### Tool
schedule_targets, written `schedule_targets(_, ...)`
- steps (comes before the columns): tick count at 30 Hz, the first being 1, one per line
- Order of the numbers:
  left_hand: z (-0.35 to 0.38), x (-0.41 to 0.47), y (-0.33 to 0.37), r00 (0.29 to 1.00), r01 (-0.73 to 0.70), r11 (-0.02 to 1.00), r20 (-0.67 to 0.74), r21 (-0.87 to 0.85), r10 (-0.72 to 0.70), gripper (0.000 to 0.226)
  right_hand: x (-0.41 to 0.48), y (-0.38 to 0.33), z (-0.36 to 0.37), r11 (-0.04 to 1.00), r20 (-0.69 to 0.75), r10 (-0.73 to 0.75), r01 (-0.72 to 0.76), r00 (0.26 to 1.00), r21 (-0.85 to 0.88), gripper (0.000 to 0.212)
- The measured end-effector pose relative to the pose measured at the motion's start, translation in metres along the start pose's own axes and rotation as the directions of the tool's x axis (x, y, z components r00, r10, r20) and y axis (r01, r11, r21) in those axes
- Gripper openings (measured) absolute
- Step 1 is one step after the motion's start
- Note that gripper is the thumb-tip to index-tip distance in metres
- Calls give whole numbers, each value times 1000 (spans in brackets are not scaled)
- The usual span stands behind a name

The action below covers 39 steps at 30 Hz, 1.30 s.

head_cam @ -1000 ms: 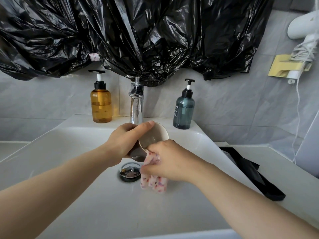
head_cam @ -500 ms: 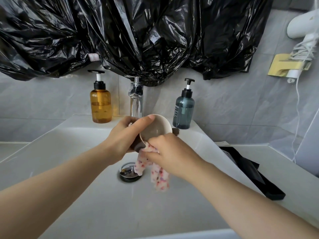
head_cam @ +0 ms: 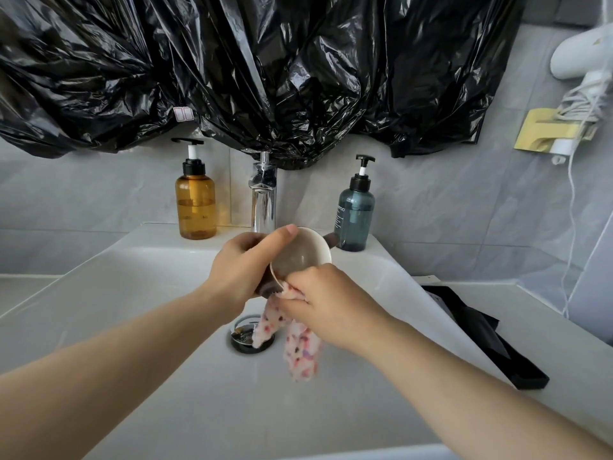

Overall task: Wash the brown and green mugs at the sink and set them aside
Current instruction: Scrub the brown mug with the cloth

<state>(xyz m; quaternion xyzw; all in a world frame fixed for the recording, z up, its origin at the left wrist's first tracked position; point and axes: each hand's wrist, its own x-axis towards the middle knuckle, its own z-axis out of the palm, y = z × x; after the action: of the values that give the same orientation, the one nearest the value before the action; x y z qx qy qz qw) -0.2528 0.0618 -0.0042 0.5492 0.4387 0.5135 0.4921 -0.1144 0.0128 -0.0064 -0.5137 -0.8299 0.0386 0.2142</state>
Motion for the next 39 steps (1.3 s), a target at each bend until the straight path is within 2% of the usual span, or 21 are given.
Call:
schedule_targets(3, -10, -1, 8, 981, 67, 998, 181, -8, -64, 66, -2, 11, -11, 980, 102, -66, 84, 993, -180, 47)
schedule_targets(6, -15, -4, 17, 942, 139, 986, 296, 95, -161, 67, -7, 15, -20, 901, 167, -115, 174, 979, -397, 43)
schedule_targets(9, -10, -9, 18, 959, 142, 984, 233, 109, -164, 56, -7, 11, -14, 916, 174, -124, 180, 977, -358, 45)
schedule_targets(12, -2, -7, 10, 989, 87, 996, 119, 26, -90, 47, -3, 8, -6, 980, 96, -47, 64, 994, -187, 42)
schedule_targets(15, 2, -3, 3, 999, 41, 999, 16, -23, -41, 50, 2, 3, 1, 998, 31, 22, -20, 999, -63, 29)
schedule_targets(16, 0, -2, 3, 999, 37, 999, 34, -31, -36, 52, 2, 3, 1, 997, 36, 8, -6, 999, -71, 29)
schedule_targets(18, -9, 1, 9, 985, 71, 997, 157, 7, -71, 59, 2, 9, -5, 987, 85, -36, 49, 996, -153, 37)
schedule_targets(21, -20, 1, 17, 936, 159, 979, 295, 128, -191, 57, -5, 16, -19, 910, 181, -76, 143, 981, -390, 30)
schedule_targets(23, -17, -3, 17, 932, 174, 970, 290, 172, -219, 62, -10, 14, -20, 879, 195, -106, 184, 975, -440, 23)
schedule_targets(25, -11, -6, 15, 953, 169, 973, 224, 158, -202, 54, -9, 8, -13, 887, 200, -105, 183, 974, -425, 28)
schedule_targets(27, -6, -7, 11, 976, 146, 986, 152, 85, -158, 45, -5, 5, -6, 936, 161, -61, 112, 985, -333, 29)
schedule_targets(30, 0, -5, 3, 995, 87, 996, 44, 3, -87, 48, 0, 4, 1, 991, 53, 22, -15, 998, -135, 23)
schedule_targets(32, 0, -3, 2, 994, 88, 996, 60, -3, -88, 54, 0, 5, 2, 993, 46, 21, -16, 999, -118, 26)
schedule_targets(35, -11, 1, 8, 963, 190, 981, 186, 42, -195, 66, -3, 13, -9, 968, 147, -37, 72, 988, -242, 39)
schedule_targets(37, -18, 4, 11, 943, 215, 970, 233, 115, -236, 66, -6, 15, -15, 915, 207, -90, 163, 974, -370, 26)
schedule_targets(39, -20, 3, 12, 941, 206, 969, 245, 137, -235, 62, -8, 11, -14, 876, 223, -136, 222, 965, -428, 18)
